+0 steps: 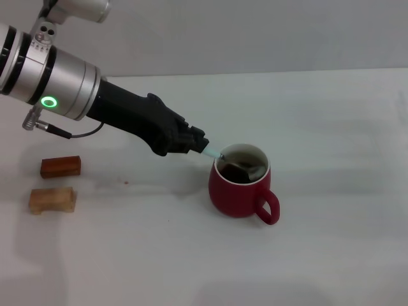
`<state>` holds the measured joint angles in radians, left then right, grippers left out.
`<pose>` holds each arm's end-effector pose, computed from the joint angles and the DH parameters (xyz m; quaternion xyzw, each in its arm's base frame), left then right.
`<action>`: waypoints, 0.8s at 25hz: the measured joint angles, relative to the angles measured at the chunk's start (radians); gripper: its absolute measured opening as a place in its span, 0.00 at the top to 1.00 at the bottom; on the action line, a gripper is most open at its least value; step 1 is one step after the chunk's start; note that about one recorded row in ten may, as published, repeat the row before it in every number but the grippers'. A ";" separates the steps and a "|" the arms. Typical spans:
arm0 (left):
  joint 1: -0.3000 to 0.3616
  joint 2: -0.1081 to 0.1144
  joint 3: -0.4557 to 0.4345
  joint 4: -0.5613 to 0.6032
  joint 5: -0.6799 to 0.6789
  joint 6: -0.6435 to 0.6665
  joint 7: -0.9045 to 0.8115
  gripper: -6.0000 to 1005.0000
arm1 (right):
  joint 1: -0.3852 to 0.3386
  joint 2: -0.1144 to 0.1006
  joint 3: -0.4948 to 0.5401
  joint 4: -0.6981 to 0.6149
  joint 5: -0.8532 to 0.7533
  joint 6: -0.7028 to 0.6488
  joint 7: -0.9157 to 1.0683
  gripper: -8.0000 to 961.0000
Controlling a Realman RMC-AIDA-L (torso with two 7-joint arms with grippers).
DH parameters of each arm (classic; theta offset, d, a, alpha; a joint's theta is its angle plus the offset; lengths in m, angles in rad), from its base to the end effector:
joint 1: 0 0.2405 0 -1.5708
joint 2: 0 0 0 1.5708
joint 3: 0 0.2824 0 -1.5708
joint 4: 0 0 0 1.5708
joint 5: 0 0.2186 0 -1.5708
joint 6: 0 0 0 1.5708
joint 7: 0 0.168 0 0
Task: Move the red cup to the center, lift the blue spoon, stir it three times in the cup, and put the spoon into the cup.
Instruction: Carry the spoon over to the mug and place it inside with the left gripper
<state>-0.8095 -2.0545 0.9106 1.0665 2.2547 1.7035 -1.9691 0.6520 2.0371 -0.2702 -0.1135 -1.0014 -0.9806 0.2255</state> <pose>-0.1512 0.4121 -0.0023 -0.9823 -0.1730 -0.0511 0.0504 0.3548 0.4503 0.0447 -0.6531 0.2260 0.2545 0.6764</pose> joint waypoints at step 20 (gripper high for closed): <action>0.021 0.015 -0.002 -0.017 0.028 -0.066 0.004 0.86 | -0.001 0.001 0.000 0.003 -0.002 0.001 0.000 0.47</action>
<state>-0.7886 -2.0392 0.9085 1.0499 2.2826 1.6379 -1.9654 0.6511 2.0386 -0.2699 -0.1104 -1.0034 -0.9794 0.2255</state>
